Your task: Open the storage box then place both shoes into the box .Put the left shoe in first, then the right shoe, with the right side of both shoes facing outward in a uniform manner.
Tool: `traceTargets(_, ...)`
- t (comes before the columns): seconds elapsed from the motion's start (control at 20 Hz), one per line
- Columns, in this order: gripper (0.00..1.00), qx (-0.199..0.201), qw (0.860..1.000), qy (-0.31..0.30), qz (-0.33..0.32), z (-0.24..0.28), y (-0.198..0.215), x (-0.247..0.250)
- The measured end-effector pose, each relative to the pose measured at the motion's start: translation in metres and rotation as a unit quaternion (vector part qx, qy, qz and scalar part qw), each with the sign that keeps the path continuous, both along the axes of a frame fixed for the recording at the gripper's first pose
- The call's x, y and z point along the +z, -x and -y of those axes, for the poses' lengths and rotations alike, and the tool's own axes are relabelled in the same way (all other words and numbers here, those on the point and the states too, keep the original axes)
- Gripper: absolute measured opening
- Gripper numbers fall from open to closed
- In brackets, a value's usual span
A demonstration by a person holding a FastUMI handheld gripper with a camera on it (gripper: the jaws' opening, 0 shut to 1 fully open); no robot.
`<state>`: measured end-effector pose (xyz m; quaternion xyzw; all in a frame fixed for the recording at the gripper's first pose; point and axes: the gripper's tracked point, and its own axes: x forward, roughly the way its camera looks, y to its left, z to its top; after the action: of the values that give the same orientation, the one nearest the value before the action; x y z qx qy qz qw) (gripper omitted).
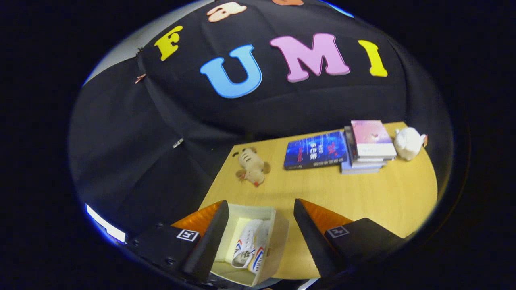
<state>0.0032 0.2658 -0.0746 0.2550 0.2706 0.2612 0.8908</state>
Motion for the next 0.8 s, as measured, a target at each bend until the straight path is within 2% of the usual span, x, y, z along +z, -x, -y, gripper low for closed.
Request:
traceTargets(0.2, 0.98, -0.066, 0.992, 0.048, 0.1, 0.068, -0.028, 0.03)
traceTargets(0.45, 0.98, -0.124, 0.967, 0.115, 0.191, 0.156, -0.046, 0.045)
traceTargets(0.55, 0.98, -0.136, 0.96, 0.126, 0.21, 0.181, -0.047, 0.044)
traceTargets(0.8, 0.97, -0.157, 0.963, 0.117, 0.186, 0.234, -0.057, 0.019)
